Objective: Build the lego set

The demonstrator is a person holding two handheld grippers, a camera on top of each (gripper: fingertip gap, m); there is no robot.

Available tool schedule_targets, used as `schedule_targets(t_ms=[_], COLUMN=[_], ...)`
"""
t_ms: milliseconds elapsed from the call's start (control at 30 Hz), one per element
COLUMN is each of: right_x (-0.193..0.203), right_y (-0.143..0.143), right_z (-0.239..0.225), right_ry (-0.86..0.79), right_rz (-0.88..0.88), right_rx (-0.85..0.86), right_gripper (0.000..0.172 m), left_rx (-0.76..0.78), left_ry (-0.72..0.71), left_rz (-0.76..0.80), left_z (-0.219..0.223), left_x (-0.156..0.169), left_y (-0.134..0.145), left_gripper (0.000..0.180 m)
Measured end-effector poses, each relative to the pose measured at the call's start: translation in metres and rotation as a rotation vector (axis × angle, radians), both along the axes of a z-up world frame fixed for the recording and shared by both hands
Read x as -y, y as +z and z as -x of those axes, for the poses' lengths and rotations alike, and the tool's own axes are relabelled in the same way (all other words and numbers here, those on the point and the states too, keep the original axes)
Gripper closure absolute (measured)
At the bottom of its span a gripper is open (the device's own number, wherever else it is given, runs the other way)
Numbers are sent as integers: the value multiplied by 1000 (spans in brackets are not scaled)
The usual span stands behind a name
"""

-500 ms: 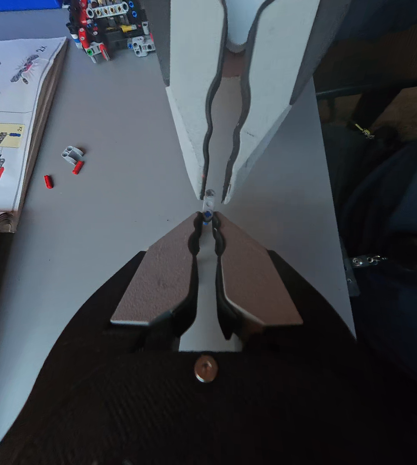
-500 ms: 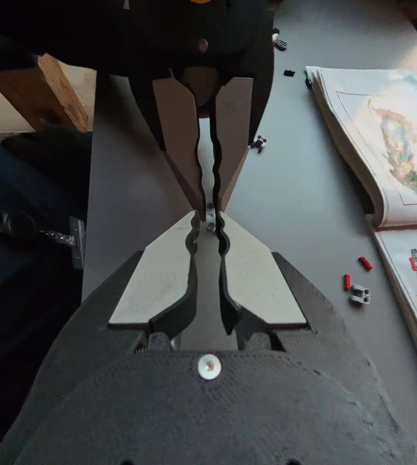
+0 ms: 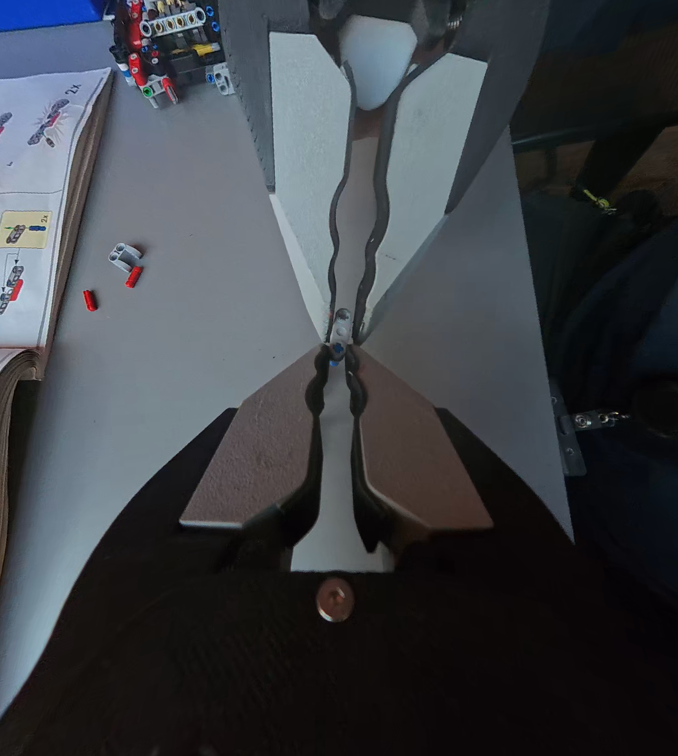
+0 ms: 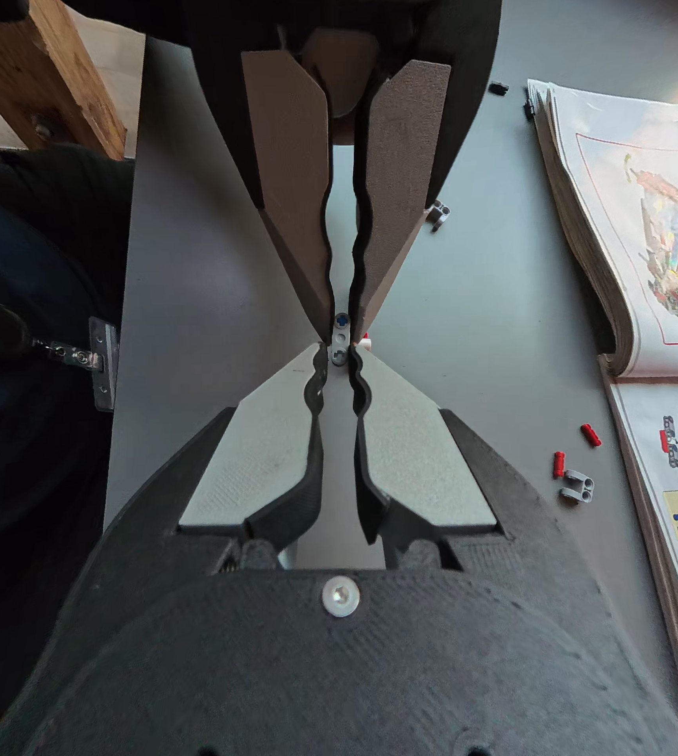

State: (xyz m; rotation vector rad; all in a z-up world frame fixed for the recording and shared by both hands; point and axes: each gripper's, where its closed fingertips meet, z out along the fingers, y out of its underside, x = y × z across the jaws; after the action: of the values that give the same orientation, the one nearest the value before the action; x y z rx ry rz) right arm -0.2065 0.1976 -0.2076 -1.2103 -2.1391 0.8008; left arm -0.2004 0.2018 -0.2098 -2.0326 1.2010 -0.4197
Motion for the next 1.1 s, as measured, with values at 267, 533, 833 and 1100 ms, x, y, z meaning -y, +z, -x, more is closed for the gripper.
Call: schedule_targets(t_ms=[267, 533, 833, 1100], right_x=[-1, 3, 6, 3], right_y=[-3, 12, 17, 27], right_z=[0, -4, -9, -7], right_ry=[3, -12, -19, -22], right_rz=[-36, 275, 429, 391], right_rx=[-21, -122, -199, -235], right_gripper=[166, 167, 167, 167], left_rx=[-26, 163, 260, 219], left_ry=[7, 4, -18, -9], left_rz=[9, 10, 43, 42], left_z=[0, -6, -10, -11], left_x=[0, 2, 6, 5], left_y=[-8, 9, 15, 14], left_gripper=[175, 176, 178, 179])
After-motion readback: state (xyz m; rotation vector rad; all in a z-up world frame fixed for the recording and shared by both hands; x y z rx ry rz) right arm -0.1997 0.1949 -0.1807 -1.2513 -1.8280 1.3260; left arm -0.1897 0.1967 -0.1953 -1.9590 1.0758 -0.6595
